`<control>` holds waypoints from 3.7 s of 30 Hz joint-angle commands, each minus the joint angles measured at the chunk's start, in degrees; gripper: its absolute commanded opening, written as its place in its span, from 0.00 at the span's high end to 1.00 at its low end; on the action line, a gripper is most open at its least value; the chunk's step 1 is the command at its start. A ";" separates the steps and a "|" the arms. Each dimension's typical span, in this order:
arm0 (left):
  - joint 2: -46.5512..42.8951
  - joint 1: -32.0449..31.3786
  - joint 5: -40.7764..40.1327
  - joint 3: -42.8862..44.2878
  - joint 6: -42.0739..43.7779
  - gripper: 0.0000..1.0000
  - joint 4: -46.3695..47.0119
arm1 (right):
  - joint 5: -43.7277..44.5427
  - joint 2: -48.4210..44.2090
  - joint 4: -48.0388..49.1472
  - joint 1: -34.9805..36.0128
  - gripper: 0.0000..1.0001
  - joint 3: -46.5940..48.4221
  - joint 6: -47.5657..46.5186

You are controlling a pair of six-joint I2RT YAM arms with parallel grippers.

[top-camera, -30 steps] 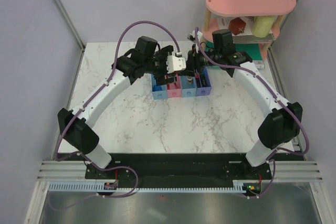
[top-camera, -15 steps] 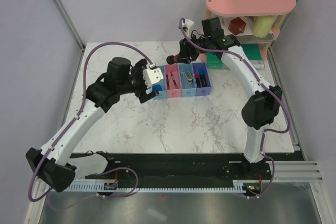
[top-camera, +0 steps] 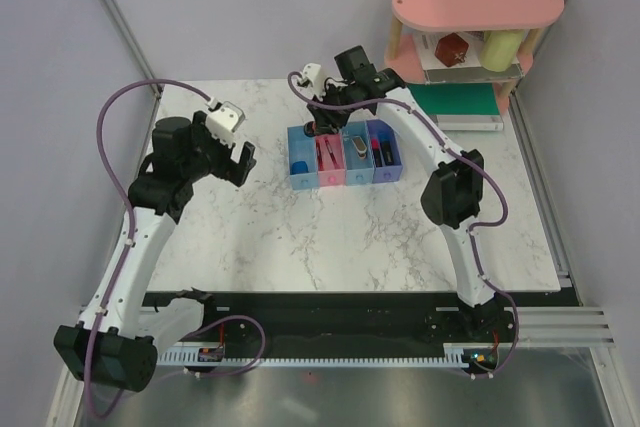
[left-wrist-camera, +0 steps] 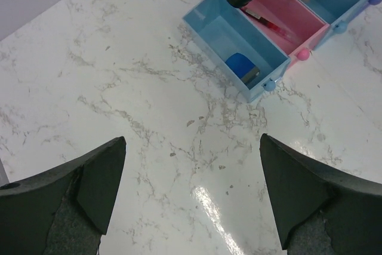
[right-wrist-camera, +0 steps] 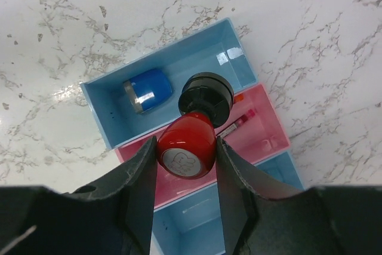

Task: Sort the stationery into containers
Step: Place the stationery in the storage box, then reset both arms

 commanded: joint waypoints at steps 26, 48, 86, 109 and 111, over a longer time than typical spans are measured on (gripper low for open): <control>-1.43 9.60 10.38 -5.31 -7.46 0.01 6.08 | 10.48 8.72 10.02 6.69 0.80 -1.01 -4.93; -3.55 10.04 12.05 -6.37 -7.37 0.01 4.67 | 13.20 10.48 12.04 7.66 0.57 -3.30 -3.52; -2.23 11.97 13.37 -0.93 -11.77 0.00 -1.63 | 11.88 -21.14 16.96 5.90 0.02 -26.93 9.22; -3.72 11.97 11.18 9.19 -5.97 0.00 -20.37 | 23.39 -65.54 7.56 -6.05 0.02 -57.17 9.66; -5.12 11.98 10.83 8.93 -5.97 0.00 -21.00 | 24.62 -67.64 7.38 -6.14 0.02 -58.66 9.49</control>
